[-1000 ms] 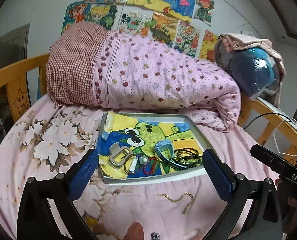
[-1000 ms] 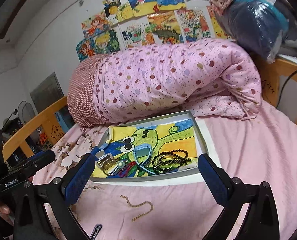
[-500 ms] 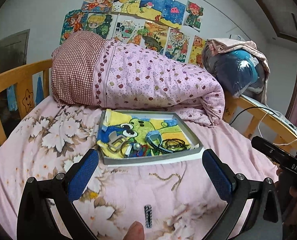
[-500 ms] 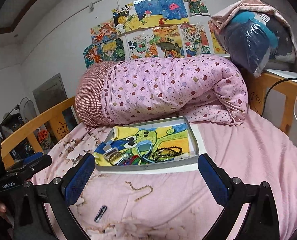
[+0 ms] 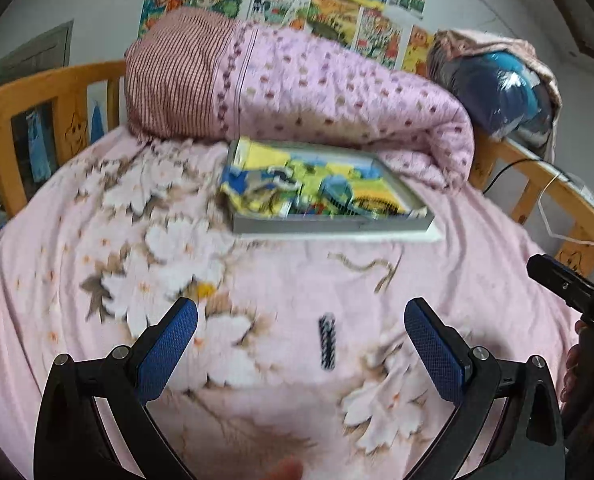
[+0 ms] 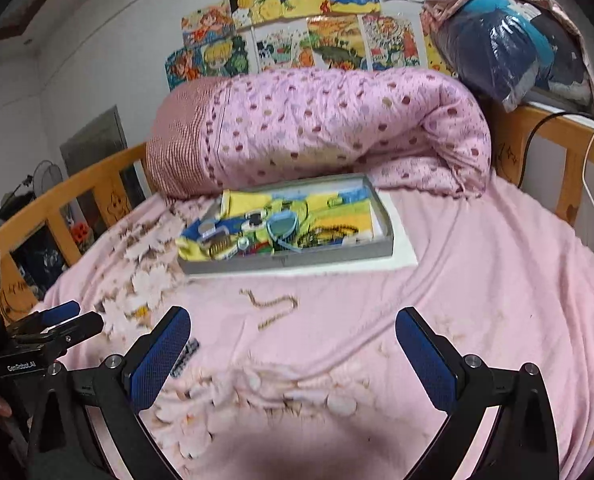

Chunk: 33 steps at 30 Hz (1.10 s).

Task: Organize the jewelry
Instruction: 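Withdraw both tools toward the black-and-white beaded bracelet and gold chain, then grasp the black-and-white beaded bracelet with the left tool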

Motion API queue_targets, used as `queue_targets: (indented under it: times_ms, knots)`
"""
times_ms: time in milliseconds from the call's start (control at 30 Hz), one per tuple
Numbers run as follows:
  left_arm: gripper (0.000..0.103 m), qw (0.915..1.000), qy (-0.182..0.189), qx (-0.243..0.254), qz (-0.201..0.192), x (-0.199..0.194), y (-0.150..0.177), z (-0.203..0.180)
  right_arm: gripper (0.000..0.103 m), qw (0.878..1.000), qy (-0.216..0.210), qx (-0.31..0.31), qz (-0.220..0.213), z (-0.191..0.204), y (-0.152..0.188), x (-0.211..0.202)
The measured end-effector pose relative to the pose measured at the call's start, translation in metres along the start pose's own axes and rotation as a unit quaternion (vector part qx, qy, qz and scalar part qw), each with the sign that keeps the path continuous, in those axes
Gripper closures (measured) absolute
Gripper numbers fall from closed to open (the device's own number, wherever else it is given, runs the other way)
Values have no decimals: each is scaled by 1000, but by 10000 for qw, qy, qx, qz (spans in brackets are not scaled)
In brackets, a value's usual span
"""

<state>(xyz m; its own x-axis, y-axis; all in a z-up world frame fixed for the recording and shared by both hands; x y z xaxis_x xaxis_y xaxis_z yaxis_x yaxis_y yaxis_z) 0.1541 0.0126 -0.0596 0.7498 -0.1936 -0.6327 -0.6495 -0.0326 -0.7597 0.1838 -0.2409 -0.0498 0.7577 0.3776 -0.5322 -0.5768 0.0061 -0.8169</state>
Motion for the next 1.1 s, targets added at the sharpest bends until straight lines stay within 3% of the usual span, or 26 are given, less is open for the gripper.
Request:
queue_targets:
  times_ms: [233,667,867,1100]
  knots:
    - [2,9988,-142,164,442,21,27,0,0,9989,75,24,454,-6,29,19]
    - [5,9935,-76,988,569,54,42,-21,0,9957,25,90,921,-23,41,50]
    - [23,9906,20,1183,692,71,43,-28,0,9945,-173,-145,1019,-28,33,76]
    - [65,9891,71,1107,965,90,47,-27,0,9927,-458,-369,1057,-36,24,103]
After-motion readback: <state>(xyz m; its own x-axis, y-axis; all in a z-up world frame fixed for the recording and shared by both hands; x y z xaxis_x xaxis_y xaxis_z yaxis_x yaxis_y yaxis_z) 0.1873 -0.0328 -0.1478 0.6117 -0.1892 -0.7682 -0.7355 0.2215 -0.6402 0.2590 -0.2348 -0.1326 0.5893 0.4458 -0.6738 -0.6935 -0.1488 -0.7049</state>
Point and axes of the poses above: each gripper's, at about its wrist camera, not at the fingertips, and x roughly the way its jaws point, z to its left, y to its underside, the point moved 5 cm from there along x, roughly the way its jaws point, and after that the axes turned 3 degrees about -y, right-handed, at the moved point
